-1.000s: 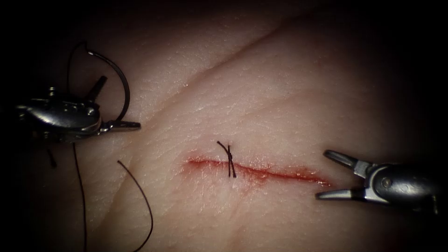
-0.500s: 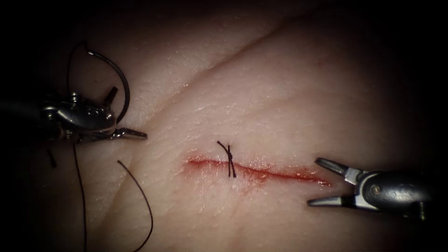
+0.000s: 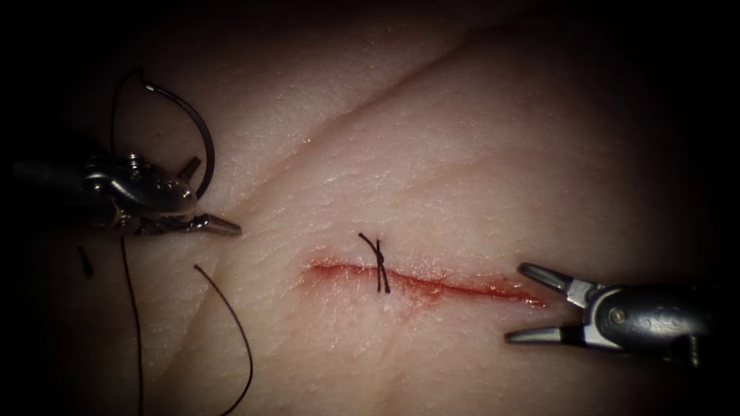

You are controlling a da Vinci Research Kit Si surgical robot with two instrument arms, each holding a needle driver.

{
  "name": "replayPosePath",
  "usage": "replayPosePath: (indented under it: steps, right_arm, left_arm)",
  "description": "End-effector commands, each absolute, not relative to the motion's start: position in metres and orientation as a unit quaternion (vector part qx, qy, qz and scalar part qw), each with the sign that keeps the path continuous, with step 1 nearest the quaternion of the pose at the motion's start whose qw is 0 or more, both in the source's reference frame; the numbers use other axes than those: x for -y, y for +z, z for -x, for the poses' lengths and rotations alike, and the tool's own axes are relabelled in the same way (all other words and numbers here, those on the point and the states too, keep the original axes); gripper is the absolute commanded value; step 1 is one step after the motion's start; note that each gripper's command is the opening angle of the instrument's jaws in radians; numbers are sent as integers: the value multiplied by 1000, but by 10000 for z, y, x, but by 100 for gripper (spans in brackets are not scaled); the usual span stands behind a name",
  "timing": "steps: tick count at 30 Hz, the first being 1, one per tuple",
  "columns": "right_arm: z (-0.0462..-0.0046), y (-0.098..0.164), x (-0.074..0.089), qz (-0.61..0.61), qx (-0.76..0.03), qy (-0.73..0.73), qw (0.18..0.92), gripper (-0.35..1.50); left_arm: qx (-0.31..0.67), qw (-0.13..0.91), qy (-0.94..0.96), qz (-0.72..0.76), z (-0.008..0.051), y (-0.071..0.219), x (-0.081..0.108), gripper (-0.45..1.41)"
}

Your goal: Wound Closure

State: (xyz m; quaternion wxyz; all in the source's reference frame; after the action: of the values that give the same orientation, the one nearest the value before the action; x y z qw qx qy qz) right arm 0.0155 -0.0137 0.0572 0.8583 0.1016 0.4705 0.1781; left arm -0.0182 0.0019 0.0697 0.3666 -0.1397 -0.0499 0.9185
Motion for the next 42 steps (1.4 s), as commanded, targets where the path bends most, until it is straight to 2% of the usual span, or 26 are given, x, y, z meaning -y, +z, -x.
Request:
replayPosePath:
  steps: [1, 6, 9, 13, 16, 17, 18, 27, 35, 39, 42]
  right_arm:
    - [-160, 577, 144, -103, -471, 177, 858, 133]
    - [-160, 576, 145, -105, -469, 179, 858, 133]
    - [-160, 576, 146, -105, -469, 179, 858, 133]
    - [-161, 576, 147, -105, -469, 179, 858, 133]
    - [-160, 576, 148, -105, -471, 178, 858, 133]
    - [-160, 576, 148, -105, -471, 178, 858, 133]
    - [-159, 576, 148, -110, -469, 181, 857, 132]
    - [-153, 573, 136, -110, -480, 212, 844, 132]
    - [-150, 560, 109, -137, -521, 276, 796, 128]
    - [-148, 553, 101, -147, -526, 300, 782, 128]
    - [-150, 545, 92, -167, -526, 337, 763, 121]
  left_arm:
    - [53, 367, 918, 139, 185, 707, -13, 101]
    - [59, 372, 916, 134, 175, 719, -11, 105]
    - [67, 374, 914, 140, 175, 719, -12, 88]
    - [90, 377, 906, 169, 176, 717, -19, 7]
    - [86, 382, 902, 184, 174, 712, -24, -36]
    - [86, 382, 902, 184, 174, 712, -24, -36]
    - [71, 378, 901, 202, 173, 707, -28, -45]
    - [-1, 335, 913, 234, 187, 671, -20, -45]
    - [-121, 308, 906, 264, 241, 619, -19, -45]
    - [-150, 301, 905, 263, 260, 614, -17, -45]
    - [-169, 296, 904, 257, 279, 615, -12, -45]
